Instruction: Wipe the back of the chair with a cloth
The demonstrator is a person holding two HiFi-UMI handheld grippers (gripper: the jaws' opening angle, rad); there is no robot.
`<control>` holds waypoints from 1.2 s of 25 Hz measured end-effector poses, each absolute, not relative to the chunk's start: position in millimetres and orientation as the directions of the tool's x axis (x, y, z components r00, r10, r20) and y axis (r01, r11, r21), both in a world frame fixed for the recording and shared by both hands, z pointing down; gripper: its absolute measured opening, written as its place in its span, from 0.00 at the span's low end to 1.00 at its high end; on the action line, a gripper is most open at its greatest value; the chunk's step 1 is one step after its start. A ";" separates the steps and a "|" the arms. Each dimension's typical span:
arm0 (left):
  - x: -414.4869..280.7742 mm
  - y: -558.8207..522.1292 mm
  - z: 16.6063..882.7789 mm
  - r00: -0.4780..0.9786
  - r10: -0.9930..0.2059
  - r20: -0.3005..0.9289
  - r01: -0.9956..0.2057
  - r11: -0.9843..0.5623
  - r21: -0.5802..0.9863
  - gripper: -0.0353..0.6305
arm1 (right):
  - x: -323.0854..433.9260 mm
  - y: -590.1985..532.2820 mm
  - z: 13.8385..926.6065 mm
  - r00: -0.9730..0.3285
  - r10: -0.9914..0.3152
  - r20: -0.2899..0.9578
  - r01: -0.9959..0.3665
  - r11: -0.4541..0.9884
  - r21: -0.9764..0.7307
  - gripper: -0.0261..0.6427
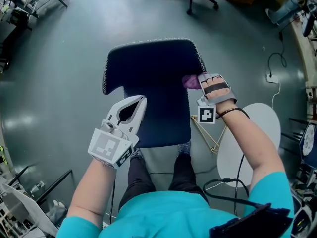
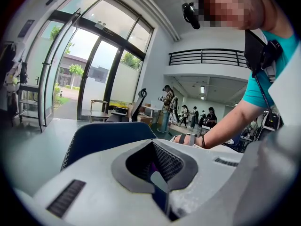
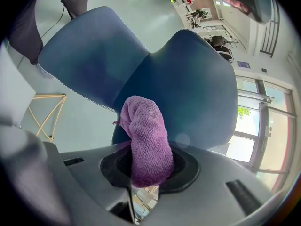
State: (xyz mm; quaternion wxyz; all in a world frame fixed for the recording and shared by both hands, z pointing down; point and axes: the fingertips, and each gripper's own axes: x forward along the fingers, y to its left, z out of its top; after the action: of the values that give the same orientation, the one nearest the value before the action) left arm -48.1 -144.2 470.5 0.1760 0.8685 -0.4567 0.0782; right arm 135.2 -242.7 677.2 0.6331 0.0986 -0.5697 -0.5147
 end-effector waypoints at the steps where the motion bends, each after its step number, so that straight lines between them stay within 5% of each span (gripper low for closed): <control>1: -48.3 -143.5 470.0 0.569 -0.767 0.297 -0.822 -0.520 0.233 0.04 | 139.5 -242.6 676.1 -0.169 -0.766 0.620 0.547 0.450 0.706 0.17; 10: -61.6 -136.6 471.7 0.533 -0.789 0.306 -0.846 -0.483 0.226 0.04 | 139.2 -233.3 661.7 -0.212 -0.720 0.661 0.412 0.548 0.728 0.17; 18: -114.0 -108.6 481.1 0.473 -0.828 0.302 -0.878 -0.416 0.235 0.04 | 5.2 -173.9 664.9 -0.398 -0.631 0.666 0.274 0.612 0.742 0.17; 30: -233.6 -75.6 521.0 0.389 -0.858 0.334 -0.913 -0.311 0.266 0.04 | -168.5 -152.4 767.0 -0.398 -0.552 0.733 0.125 0.758 0.640 0.17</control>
State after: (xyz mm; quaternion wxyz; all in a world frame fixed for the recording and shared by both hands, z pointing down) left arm -233.6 -75.6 521.0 0.2089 0.8069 -0.5487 0.0651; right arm -168.5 -152.4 767.0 0.5310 0.1381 -0.7728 -0.3190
